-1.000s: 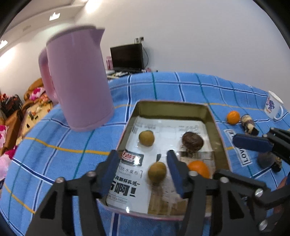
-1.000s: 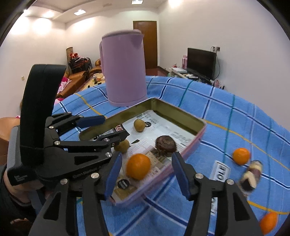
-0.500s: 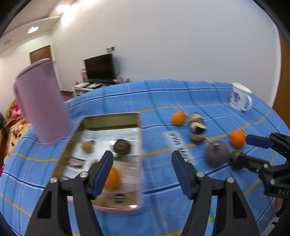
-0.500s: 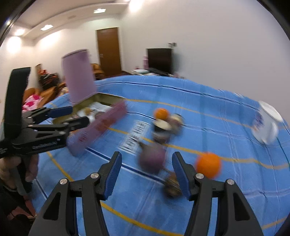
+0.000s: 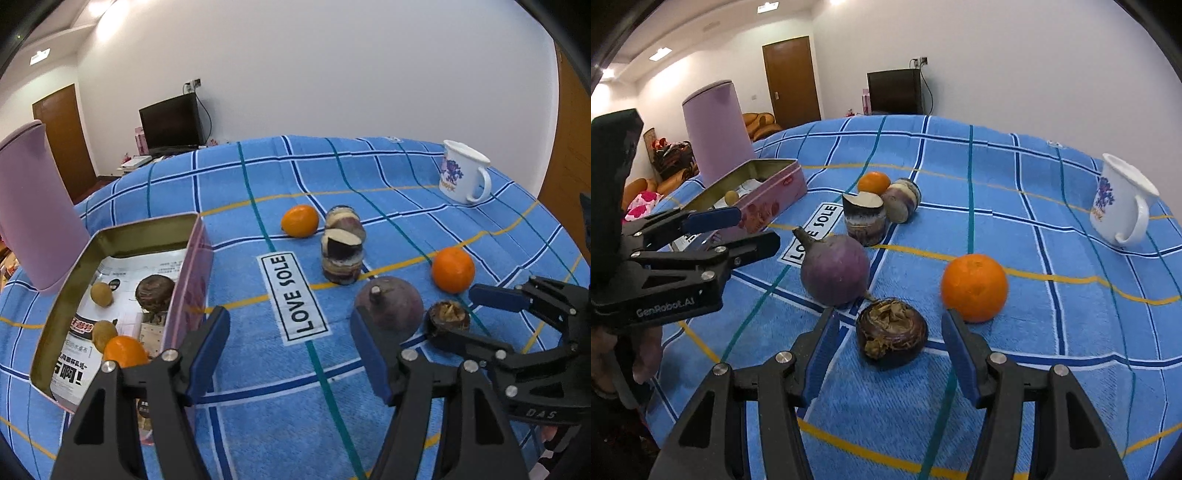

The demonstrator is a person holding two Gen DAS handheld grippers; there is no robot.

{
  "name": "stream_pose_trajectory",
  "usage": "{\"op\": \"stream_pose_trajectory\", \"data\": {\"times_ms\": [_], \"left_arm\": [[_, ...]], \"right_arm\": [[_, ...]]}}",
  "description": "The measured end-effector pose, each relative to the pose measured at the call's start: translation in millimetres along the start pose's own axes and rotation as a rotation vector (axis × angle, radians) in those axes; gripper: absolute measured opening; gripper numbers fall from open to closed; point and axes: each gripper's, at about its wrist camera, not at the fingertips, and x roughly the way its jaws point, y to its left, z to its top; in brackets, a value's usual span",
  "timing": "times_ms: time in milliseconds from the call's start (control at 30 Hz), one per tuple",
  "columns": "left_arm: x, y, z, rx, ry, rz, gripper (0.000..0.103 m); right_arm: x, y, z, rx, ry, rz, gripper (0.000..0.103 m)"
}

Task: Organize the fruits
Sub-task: 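Grasp the dark brown round fruit with the right tool while the left tool grasps the purple turnip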

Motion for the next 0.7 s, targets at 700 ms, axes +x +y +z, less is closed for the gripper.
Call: {"op": "stream_pose_trajectory", "data": {"times_ms": [700], "left_arm": [[6, -27, -1, 0.025, 0.011, -0.054, 0.076]], "right_arm": [[-18, -21, -5, 0.087, -0.101, -0.090, 0.047]]}}
